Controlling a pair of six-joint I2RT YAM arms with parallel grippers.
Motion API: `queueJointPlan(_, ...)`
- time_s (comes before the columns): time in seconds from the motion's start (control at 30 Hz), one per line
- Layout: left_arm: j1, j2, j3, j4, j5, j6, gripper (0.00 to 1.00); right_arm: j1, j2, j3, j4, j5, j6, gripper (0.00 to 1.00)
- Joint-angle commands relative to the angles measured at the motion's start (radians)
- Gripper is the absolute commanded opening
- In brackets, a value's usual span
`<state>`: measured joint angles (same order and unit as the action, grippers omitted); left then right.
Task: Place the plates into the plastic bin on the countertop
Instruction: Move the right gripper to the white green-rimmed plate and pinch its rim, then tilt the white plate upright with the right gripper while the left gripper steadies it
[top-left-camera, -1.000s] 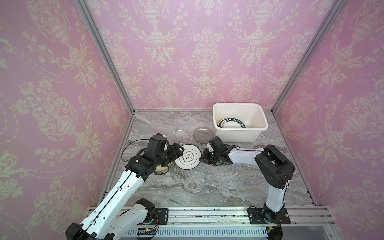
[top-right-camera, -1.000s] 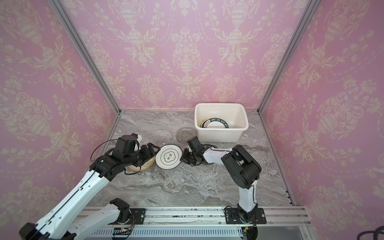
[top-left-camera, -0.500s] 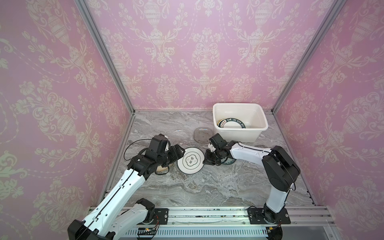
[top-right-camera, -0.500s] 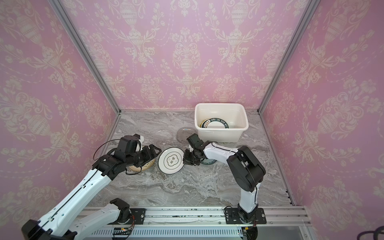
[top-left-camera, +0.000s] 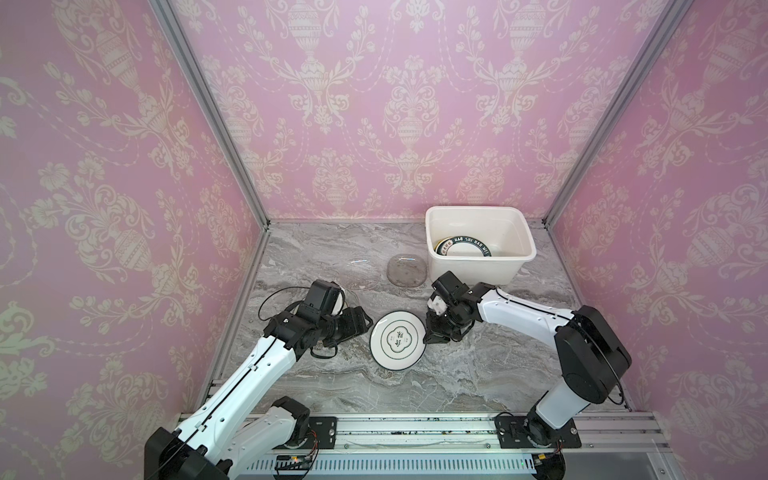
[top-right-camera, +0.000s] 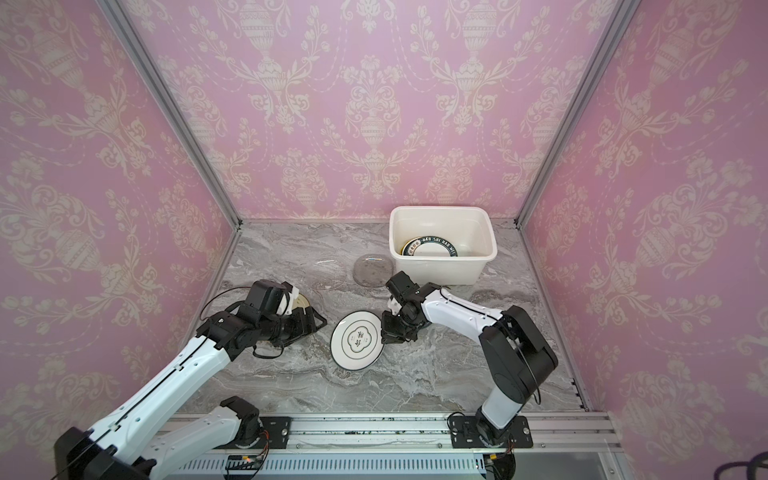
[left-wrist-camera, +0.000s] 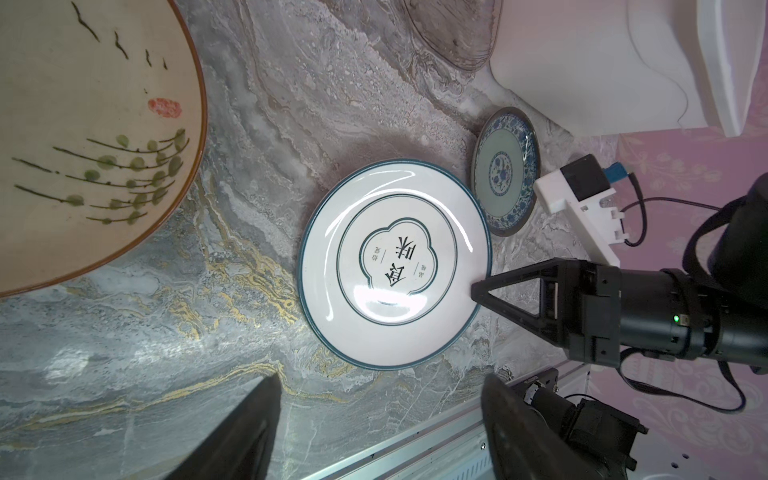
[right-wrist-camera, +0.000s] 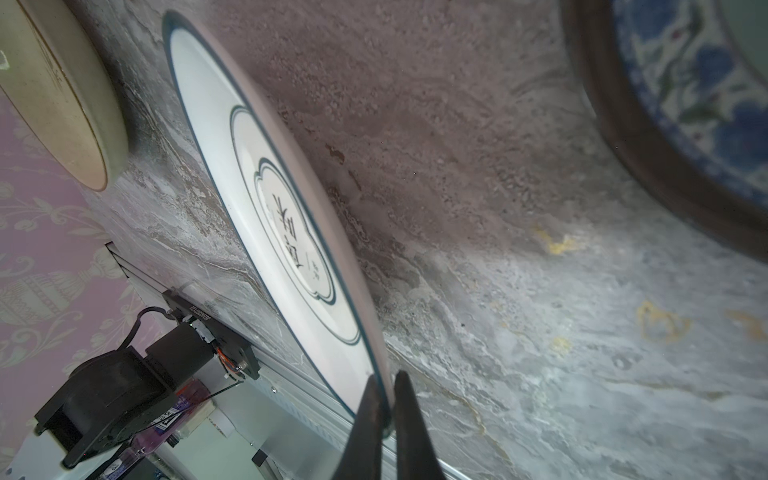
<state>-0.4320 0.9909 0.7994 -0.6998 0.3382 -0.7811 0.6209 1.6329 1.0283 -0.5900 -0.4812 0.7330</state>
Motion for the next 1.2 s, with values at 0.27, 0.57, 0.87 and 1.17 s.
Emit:
queueJointPlan(0.27, 0.015, -0.029, -0.180, 0.186, 0.079, -0.041, 0.77, -0.087, -0.146, -0.072, 0.168, -0.140, 0.060, 0.00)
queueJointPlan(0.57, 0.024, -0.021, -0.278, 0.447, 0.148, -0.168, 0.77, -0.098, -0.180, -0.060, 0.241, -0.249, 0.101, 0.00)
queueJointPlan(0.87, 0.026, -0.009, -0.328, 0.678, 0.200, -0.287, 0.65, -0.107, -0.200, -0.080, 0.335, -0.315, 0.173, 0.00)
queueJointPlan(1.17, 0.026, -0.032, -0.347, 0.779, 0.205, -0.354, 0.46, -0.114, -0.193, -0.099, 0.404, -0.323, 0.226, 0.00)
